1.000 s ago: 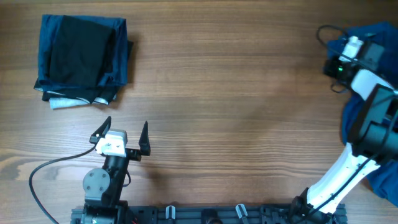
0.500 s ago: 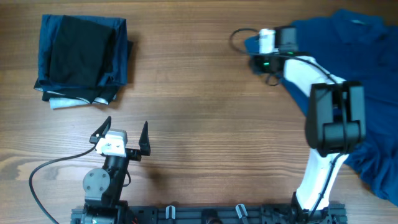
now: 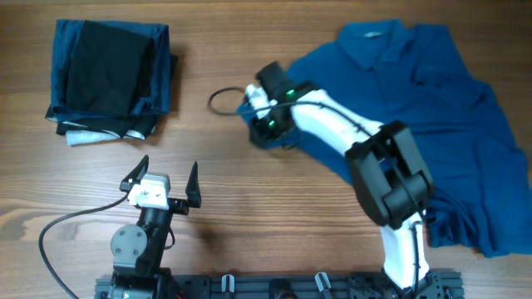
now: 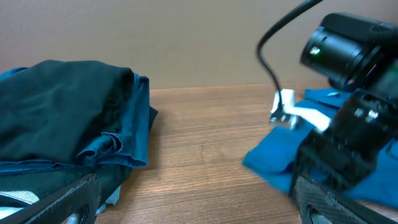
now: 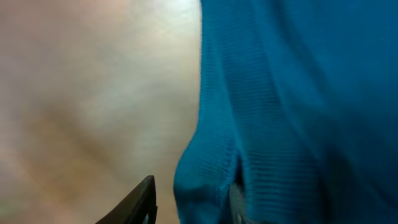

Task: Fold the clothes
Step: 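Drag the blue polo leftward with the right gripper to spread it flat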

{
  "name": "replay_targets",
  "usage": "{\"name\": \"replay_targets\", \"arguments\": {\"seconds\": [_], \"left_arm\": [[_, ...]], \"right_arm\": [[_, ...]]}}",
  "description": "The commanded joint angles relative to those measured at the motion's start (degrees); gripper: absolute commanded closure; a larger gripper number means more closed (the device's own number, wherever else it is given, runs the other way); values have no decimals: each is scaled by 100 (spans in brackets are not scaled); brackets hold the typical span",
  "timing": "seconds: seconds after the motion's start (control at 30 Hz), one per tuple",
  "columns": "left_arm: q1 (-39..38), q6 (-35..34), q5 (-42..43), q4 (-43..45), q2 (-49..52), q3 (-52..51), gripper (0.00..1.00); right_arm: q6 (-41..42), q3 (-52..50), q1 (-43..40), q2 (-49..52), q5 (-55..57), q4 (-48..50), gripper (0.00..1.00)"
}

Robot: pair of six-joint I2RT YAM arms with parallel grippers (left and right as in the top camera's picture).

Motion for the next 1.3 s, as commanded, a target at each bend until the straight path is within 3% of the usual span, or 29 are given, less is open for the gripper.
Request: {"name": "replay_targets", "arguments": {"seconds": [0.0,0.17,0.27,0.5,0.6,1.03,1.27], "left_arm": [[-26,111,-96,-2,-35,-46,0],[-26,111,-96,-2,-35,-46,0],[-26,111,-96,-2,-35,-46,0],[-26,111,-96,-2,-35,-46,0],[-26,111,-94,-2,-35,-46,0],[-26,111,-96,-2,-35,-46,0],[-26,326,-116,267,-35,-46,0]], "right_arm": [[205,-63,713,299,-625,-4,55],[197,127,837,-2,-597,-105,57],[216,205,487,-610,-603,-151,47],[219,205,-402,-1862,-601,-398,38],[212,205,-850,-2140,-61,-621,34],[197,203,-3777,-2210,354,-1429,17],[199,199,-4264,-2210,369,-1493,14]]}}
